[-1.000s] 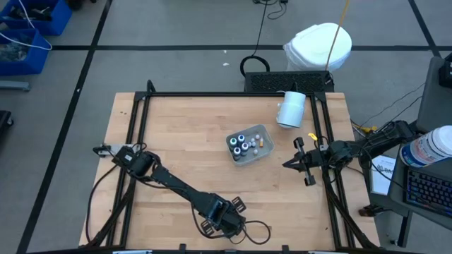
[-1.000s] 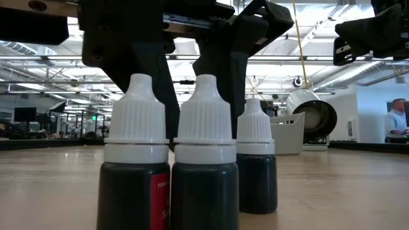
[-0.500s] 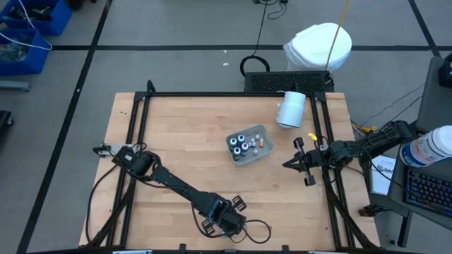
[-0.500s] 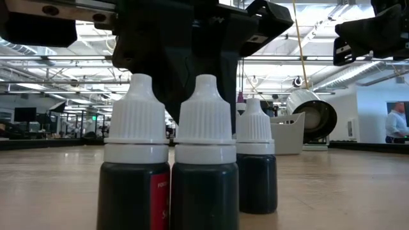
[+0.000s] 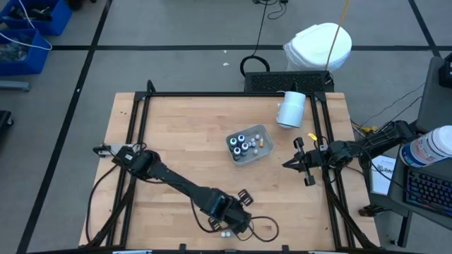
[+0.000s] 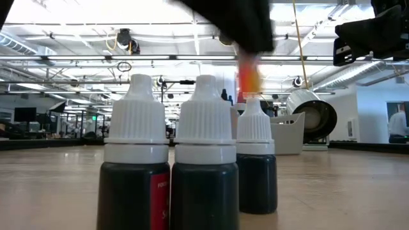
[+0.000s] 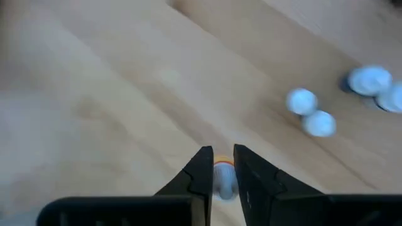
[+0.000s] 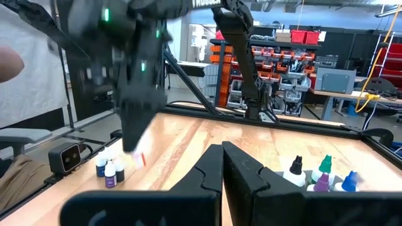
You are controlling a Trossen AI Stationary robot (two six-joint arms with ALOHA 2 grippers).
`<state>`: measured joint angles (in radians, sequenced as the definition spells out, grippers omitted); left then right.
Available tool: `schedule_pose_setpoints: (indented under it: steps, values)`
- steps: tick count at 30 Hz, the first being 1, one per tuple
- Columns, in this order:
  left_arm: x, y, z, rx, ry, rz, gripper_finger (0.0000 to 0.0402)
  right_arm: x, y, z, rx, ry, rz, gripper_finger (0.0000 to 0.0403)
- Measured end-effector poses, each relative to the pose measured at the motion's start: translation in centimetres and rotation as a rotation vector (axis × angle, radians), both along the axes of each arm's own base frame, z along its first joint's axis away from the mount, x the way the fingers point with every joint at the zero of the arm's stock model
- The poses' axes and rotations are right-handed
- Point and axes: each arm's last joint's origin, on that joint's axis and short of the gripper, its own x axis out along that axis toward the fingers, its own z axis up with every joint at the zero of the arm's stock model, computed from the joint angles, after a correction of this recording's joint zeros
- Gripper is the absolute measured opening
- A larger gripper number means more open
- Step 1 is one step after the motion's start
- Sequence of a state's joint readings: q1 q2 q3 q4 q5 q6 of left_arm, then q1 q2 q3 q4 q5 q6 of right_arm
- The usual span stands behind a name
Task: Pick & Place food coloring
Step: Put the small yellow food coloring bottle into the gray bin
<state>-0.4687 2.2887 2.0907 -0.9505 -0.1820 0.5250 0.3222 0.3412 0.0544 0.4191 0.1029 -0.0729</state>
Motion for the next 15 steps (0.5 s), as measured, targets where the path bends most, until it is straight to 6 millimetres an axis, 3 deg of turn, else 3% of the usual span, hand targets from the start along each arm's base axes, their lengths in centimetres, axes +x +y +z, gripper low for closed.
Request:
schedule_pose_setpoints:
  steps: [7,11,15]
  values:
    - [1.4,3.1,7.9,-0.056,-0.172,0.103,0.0051,0.0,0.0,0.0,0.005,0.002,0.000,0.0000]
    - [0.9,6.8,11.1,-0.143,-0.217,0.169,0.0050,0.0,0.0,0.0,0.012,0.002,0.001,0.0000]
    - [-0.9,10.2,14.2,-0.264,-0.177,0.231,0.0056,0.0,0.0,0.0,0.032,0.010,0.003,0.0000]
